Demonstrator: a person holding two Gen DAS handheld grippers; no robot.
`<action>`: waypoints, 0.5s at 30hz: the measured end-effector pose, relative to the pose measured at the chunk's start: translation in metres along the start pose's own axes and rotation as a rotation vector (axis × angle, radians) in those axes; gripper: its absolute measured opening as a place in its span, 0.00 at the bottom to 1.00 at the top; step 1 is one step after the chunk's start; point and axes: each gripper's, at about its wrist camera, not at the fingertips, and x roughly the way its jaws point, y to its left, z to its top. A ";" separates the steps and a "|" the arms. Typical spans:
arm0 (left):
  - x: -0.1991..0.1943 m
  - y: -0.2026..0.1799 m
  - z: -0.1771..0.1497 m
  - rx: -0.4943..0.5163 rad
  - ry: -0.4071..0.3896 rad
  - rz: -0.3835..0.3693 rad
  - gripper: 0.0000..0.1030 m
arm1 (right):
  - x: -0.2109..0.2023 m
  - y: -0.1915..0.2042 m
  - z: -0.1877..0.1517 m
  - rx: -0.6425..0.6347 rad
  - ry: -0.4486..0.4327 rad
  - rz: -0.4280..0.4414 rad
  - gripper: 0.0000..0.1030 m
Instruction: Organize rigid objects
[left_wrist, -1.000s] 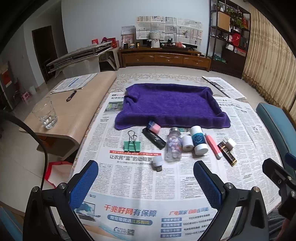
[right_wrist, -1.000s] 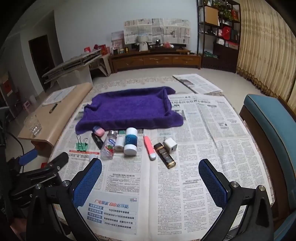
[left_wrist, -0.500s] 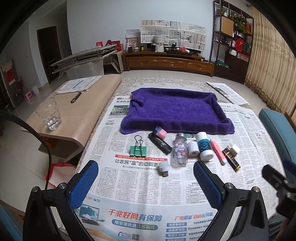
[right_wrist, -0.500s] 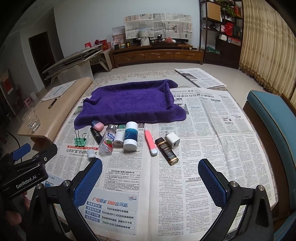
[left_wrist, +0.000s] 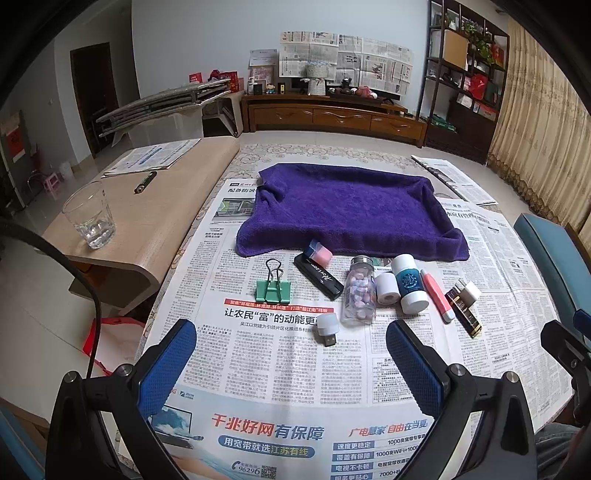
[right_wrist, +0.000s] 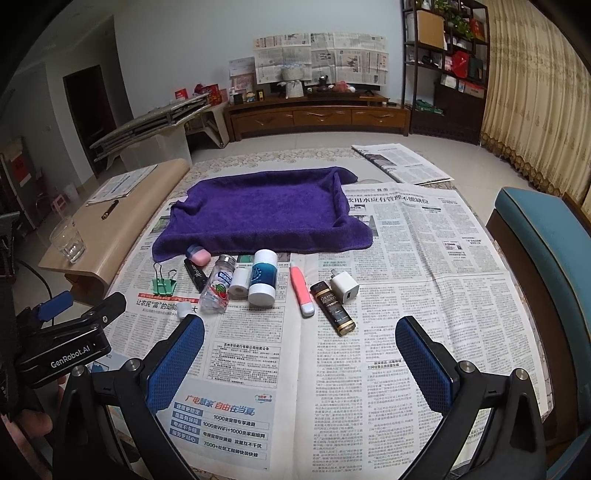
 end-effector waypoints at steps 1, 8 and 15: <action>-0.001 -0.001 0.000 0.002 -0.001 -0.001 1.00 | 0.000 0.000 0.000 0.000 0.000 0.000 0.99; -0.004 -0.004 0.000 0.008 -0.007 -0.004 1.00 | 0.000 0.001 -0.001 -0.005 0.006 0.006 0.99; -0.004 -0.005 0.000 0.008 -0.008 -0.005 1.00 | 0.000 -0.001 -0.001 0.002 0.007 0.007 0.99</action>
